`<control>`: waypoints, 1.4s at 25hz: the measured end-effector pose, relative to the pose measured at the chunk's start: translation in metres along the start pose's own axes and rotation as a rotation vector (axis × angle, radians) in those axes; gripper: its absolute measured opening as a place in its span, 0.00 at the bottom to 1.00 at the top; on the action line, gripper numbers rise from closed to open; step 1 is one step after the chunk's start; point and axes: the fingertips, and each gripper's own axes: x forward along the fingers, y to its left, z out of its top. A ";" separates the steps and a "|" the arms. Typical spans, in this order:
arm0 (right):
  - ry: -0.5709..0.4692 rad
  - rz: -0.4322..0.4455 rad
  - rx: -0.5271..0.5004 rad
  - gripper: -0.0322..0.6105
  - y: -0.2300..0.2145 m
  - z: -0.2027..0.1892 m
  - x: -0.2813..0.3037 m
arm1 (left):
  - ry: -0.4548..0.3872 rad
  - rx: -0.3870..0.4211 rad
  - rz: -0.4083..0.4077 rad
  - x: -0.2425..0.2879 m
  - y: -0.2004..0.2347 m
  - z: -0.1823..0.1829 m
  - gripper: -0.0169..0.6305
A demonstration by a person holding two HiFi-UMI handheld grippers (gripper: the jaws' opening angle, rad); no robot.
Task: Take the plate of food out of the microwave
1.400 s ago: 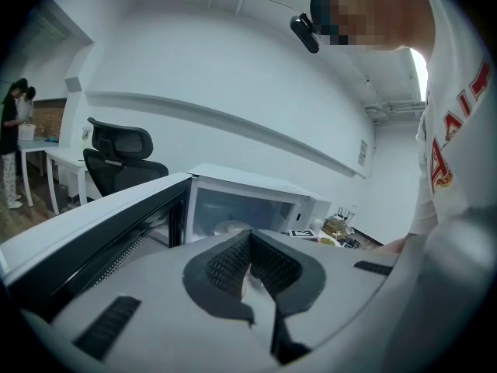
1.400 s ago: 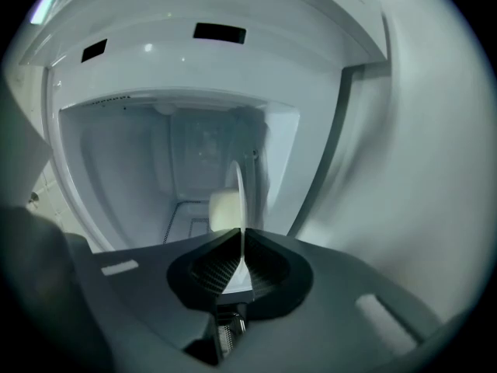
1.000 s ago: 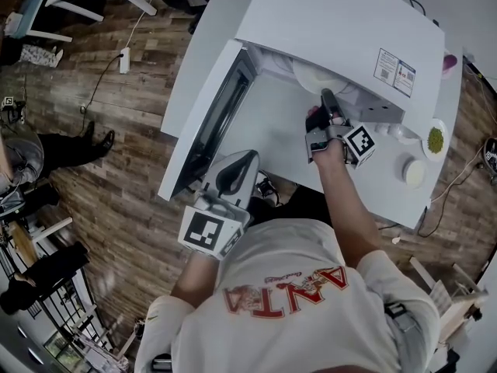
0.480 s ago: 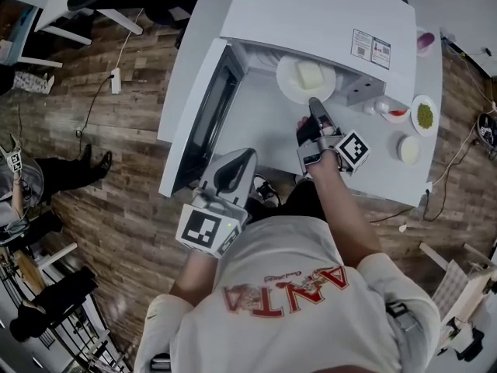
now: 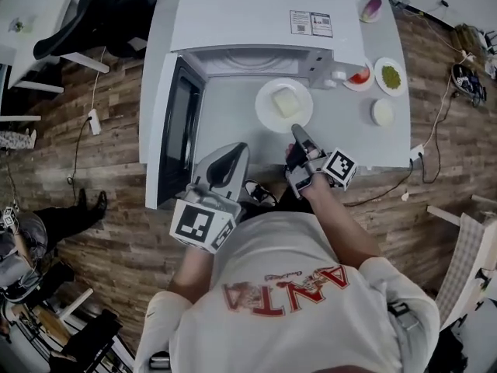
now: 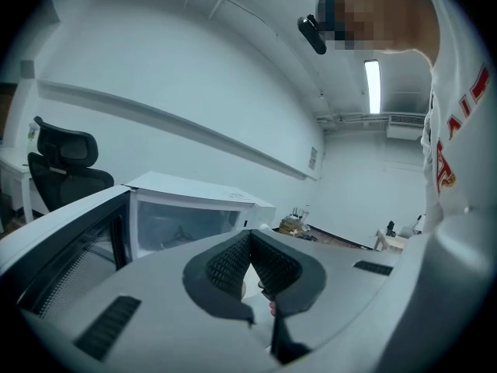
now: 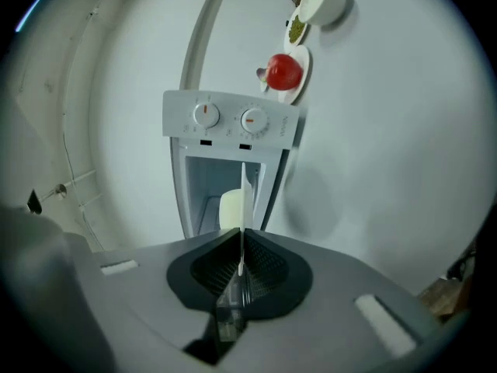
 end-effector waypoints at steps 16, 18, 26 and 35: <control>-0.205 -0.128 0.032 0.07 -0.080 0.080 -0.091 | 0.047 0.019 -0.086 0.025 -0.025 -0.008 0.04; -0.219 -0.141 0.035 0.07 -0.087 0.089 -0.092 | 0.048 0.017 -0.085 0.027 -0.023 -0.008 0.04; -0.240 -0.181 0.087 0.07 -0.104 0.100 -0.091 | 0.046 0.011 -0.072 0.030 -0.017 -0.009 0.04; -0.180 -0.254 0.118 0.18 -0.109 0.103 -0.090 | 0.047 -0.017 -0.071 0.033 -0.012 -0.008 0.04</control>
